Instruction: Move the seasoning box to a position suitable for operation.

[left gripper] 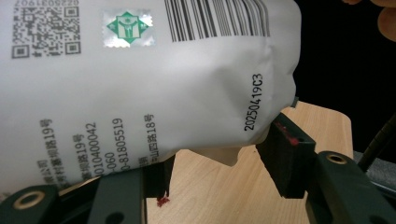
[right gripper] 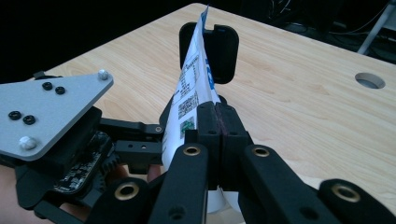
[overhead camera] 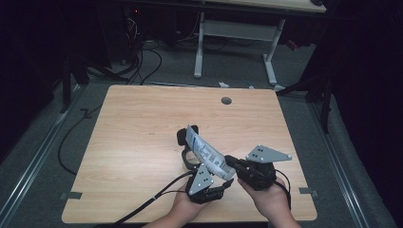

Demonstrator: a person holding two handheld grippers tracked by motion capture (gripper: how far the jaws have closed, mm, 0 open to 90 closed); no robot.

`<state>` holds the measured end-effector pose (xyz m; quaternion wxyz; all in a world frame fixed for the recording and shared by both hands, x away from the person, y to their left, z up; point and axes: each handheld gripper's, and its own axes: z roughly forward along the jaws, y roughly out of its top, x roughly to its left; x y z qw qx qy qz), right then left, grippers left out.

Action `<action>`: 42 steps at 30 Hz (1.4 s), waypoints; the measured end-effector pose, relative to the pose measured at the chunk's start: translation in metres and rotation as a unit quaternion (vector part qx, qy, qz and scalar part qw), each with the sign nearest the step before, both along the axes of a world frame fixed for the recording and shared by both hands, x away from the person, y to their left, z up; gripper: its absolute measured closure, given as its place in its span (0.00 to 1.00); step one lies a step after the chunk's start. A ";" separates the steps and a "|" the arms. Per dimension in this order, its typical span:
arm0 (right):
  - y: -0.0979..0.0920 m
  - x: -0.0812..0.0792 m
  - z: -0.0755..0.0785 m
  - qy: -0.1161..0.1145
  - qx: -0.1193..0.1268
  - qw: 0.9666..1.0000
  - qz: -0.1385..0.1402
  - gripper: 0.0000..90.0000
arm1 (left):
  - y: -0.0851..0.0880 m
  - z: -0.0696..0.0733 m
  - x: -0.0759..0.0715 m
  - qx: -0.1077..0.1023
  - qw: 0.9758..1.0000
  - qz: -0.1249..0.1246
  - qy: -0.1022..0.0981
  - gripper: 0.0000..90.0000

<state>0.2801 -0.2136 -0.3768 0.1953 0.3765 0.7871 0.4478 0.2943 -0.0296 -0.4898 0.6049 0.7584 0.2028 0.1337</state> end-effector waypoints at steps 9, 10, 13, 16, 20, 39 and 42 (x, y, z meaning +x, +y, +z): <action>0.004 0.003 0.003 0.002 -0.006 1.000 0.003 1.00 | 0.001 0.002 0.000 -0.008 1.000 -0.002 0.003 0.54; 0.004 0.003 0.003 -0.001 -0.008 1.000 0.004 1.00 | 0.001 0.002 0.000 -0.008 1.000 -0.001 0.003 0.54; 0.004 0.004 0.003 -0.001 -0.009 1.000 0.003 1.00 | 0.000 0.001 0.000 -0.008 1.000 0.000 0.004 0.54; 0.004 0.004 0.002 0.000 -0.009 1.000 0.003 1.00 | 0.000 0.001 0.000 -0.007 1.000 0.000 0.004 0.54; 0.003 0.004 0.000 0.001 -0.007 1.000 0.003 1.00 | 0.000 -0.001 0.000 -0.003 1.000 -0.001 0.003 0.54; 0.007 0.006 0.000 0.001 -0.014 1.000 -0.003 1.00 | 0.000 -0.002 0.002 -0.012 1.000 -0.002 0.010 0.54; 0.008 0.007 0.000 -0.001 -0.015 1.000 0.000 1.00 | 0.001 -0.002 0.002 -0.015 1.000 -0.001 0.010 0.54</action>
